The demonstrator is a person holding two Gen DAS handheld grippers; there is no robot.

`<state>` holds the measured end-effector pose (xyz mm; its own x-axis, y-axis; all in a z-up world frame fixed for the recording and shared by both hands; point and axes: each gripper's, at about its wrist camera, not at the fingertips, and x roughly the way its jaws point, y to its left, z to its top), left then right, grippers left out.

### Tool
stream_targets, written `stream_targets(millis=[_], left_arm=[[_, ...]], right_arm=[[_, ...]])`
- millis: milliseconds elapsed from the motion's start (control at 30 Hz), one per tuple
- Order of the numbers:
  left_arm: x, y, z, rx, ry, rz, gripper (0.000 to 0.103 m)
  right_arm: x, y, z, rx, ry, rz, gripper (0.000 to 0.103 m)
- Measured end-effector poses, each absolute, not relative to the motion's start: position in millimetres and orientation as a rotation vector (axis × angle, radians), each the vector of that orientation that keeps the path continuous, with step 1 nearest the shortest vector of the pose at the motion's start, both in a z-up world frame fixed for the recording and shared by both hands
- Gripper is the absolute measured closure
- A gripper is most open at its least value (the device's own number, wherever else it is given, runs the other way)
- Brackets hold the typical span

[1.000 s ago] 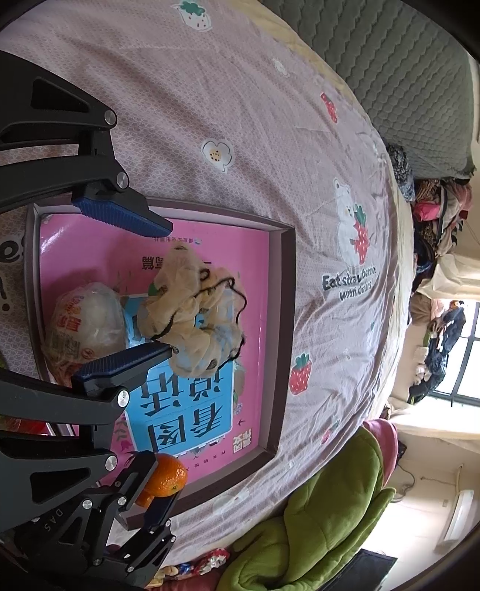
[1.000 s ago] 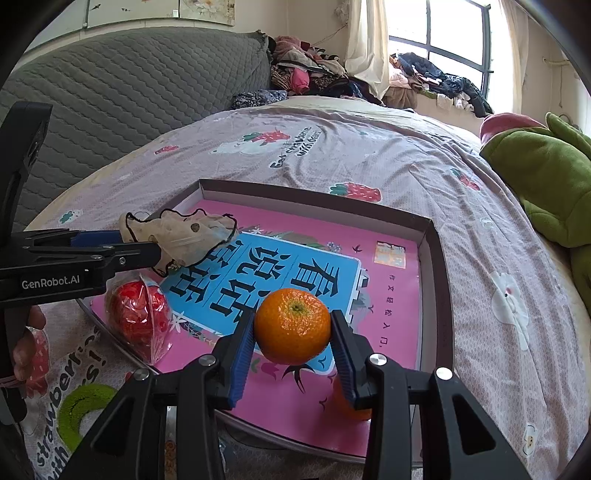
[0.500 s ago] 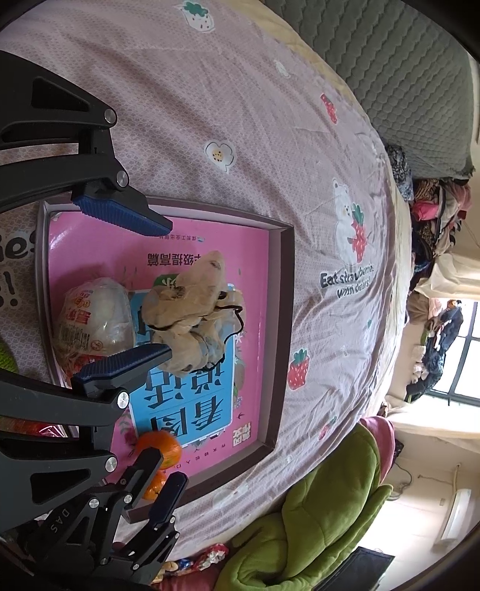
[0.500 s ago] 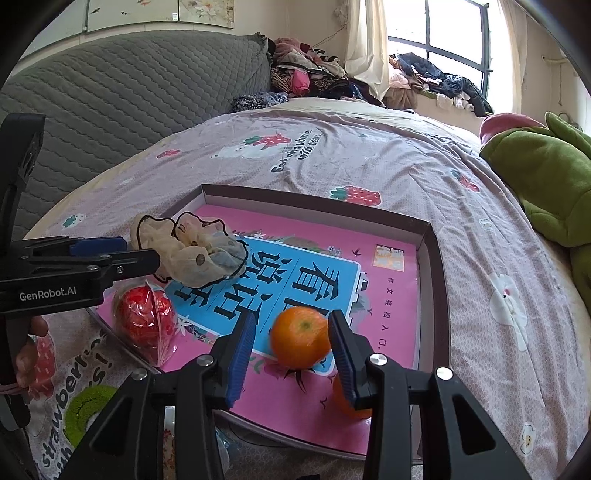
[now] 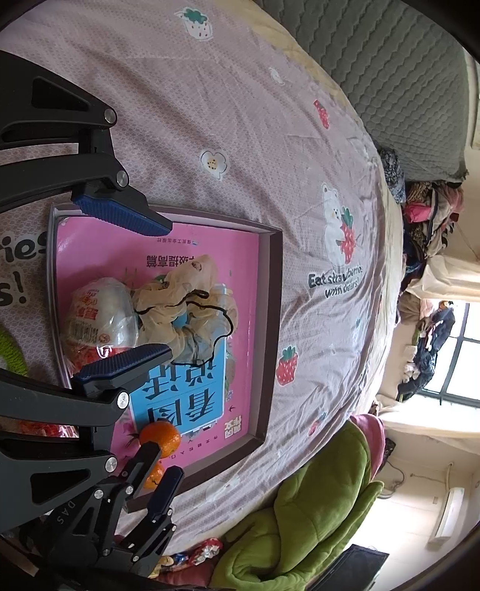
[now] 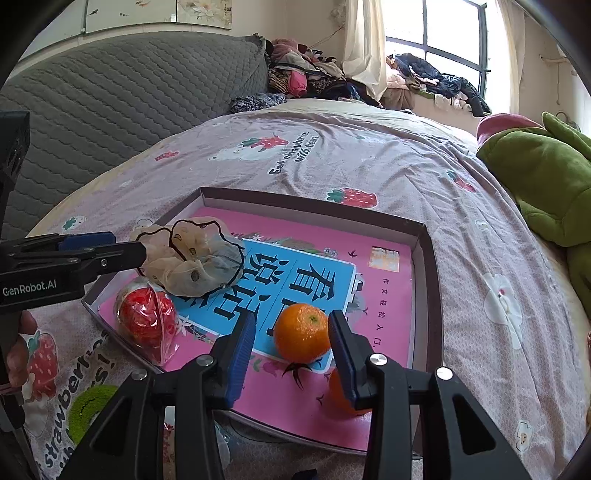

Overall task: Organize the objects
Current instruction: 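Open left gripper releasing the cloth while right gripper releases tangerine in box, then withdraw both open grippers back from the pink box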

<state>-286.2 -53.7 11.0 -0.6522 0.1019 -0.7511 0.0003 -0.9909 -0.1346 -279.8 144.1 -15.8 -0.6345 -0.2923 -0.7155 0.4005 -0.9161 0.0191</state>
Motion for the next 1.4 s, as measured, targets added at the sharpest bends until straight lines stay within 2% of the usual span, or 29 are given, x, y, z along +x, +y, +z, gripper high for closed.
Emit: stream_targets(millis=[167,333,1100,1233,1400], left_arm=[[-281,-50,15,-1.271,-0.172,2.805,0.041],[-275,-48,23,-1.248,-0.16,2.818,0.04],[-246,-43,47,-1.182,-0.139,2.843,0.04],[-238,-40,50,-1.169,-0.127,2.845,0.04],[-231,-39,54,-1.161,-0.125,2.844,0.04]], right_arm=[[-277,143,-11,1.065,0.201,-2.536,0.061],[-273,143,-5,1.052,0.201,-2.539,0.056],[-246,148,31,0.963,0.173,-2.59,0.055],[-238,151,41,0.931,0.155,-2.609,0.05],[-228,154,52,0.901,0.134,-2.618,0.049]])
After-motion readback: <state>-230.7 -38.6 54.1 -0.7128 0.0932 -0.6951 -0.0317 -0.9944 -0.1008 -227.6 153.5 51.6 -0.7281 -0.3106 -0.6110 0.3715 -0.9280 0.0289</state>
